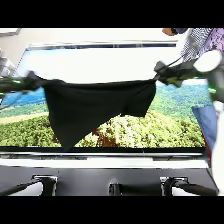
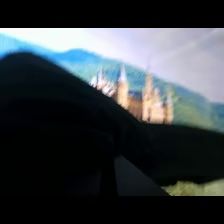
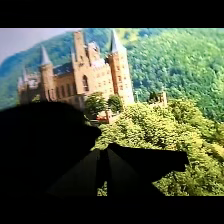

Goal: Fold the clothes and pants, and hang the long-sleeved shirts on hangers.

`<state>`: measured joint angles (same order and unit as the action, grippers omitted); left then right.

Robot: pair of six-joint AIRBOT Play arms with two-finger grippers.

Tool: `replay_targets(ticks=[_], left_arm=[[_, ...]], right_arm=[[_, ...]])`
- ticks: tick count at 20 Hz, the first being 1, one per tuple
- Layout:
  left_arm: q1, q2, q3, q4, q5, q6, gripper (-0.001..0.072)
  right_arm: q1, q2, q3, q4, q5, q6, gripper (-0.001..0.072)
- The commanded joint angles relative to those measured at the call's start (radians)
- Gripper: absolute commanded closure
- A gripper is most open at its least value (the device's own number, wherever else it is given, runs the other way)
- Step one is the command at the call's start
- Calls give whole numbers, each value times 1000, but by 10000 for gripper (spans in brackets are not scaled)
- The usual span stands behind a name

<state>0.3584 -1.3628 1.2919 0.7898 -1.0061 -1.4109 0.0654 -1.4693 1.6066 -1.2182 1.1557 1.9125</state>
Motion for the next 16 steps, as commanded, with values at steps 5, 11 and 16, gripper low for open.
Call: replay_targets(ticks=[5,11,16], left_arm=[[-132,-361,-6,-4,57,24,692],[-54,-239,16,-1,-6,25,249],[96,29,-58,172,-175,14,250]], right_arm=[[0,-351,1,169,-289,4,683],[-27,-331,2,163,-277,-18,421],[-213,-282,1,164,-10,-211,394]])
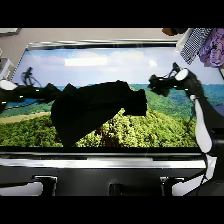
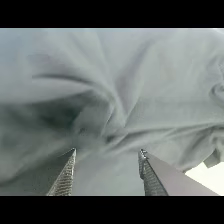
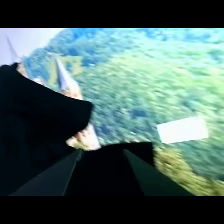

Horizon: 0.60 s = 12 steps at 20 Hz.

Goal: Fold the clothes and pants, and hang the long-sleeved shirts on hangers.

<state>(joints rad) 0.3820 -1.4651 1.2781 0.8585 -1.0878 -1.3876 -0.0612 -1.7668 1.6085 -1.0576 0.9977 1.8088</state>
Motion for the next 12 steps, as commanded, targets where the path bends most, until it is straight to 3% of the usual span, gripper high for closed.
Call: replay_targets(ticks=[1,6,12], left_arm=[[106,201,-107,119,-98,-18,250],[228,518,-493,58,-98,-37,250],[250,728,-737,-14,-105,-90,250]], right_arm=[[-108,15,-6,4,179,-143,394],[-103,-5,-94,83,212,-288,394],[-18,-85,-126,190,203,-317,395]])
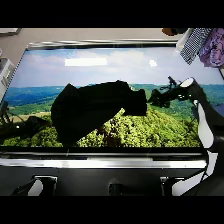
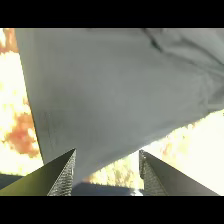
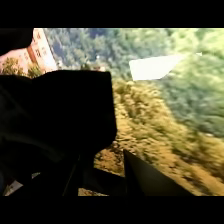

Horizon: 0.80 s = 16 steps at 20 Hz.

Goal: Fold the clothes and pants, and hang the long-sleeved shirts on hangers.

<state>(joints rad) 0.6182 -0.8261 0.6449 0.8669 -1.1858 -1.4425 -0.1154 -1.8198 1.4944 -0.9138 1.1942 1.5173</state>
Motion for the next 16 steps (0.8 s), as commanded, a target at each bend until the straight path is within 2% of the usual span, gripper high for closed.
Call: replay_targets(ticks=[1,3,6,8,16], left_arm=[[14,93,-117,-23,-18,-40,250],[14,89,-128,-22,-41,-39,249],[3,82,-132,-22,-35,-48,250],[-13,57,-151,-21,-24,-76,249],[-77,-139,-252,-18,79,-76,249]], right_arm=[[52,-37,-11,47,-5,-25,396],[75,-39,-11,45,-28,-25,423],[77,-37,-11,37,-33,-13,683],[77,-37,-11,38,-14,-9,683],[77,4,-11,37,30,13,683]])
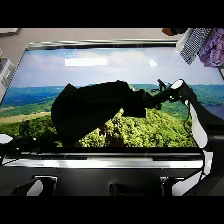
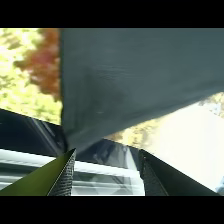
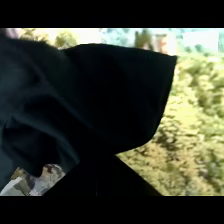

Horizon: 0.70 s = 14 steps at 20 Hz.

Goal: Fold the clothes and pants, and hang the long-sleeved shirts on hangers.

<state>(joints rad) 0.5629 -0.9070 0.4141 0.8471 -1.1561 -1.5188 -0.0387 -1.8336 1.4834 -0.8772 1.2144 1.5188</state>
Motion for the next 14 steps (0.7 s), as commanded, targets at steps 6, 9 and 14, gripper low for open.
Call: replay_targets(ticks=[6,9,14], left_arm=[[-107,-141,-21,3,101,-2,249],[-162,-161,-21,1,150,-31,249],[-213,-163,-20,-12,185,-33,673]], right_arm=[[1,63,0,-18,10,27,683],[1,79,0,-18,11,32,683],[1,114,0,-18,17,34,683]])
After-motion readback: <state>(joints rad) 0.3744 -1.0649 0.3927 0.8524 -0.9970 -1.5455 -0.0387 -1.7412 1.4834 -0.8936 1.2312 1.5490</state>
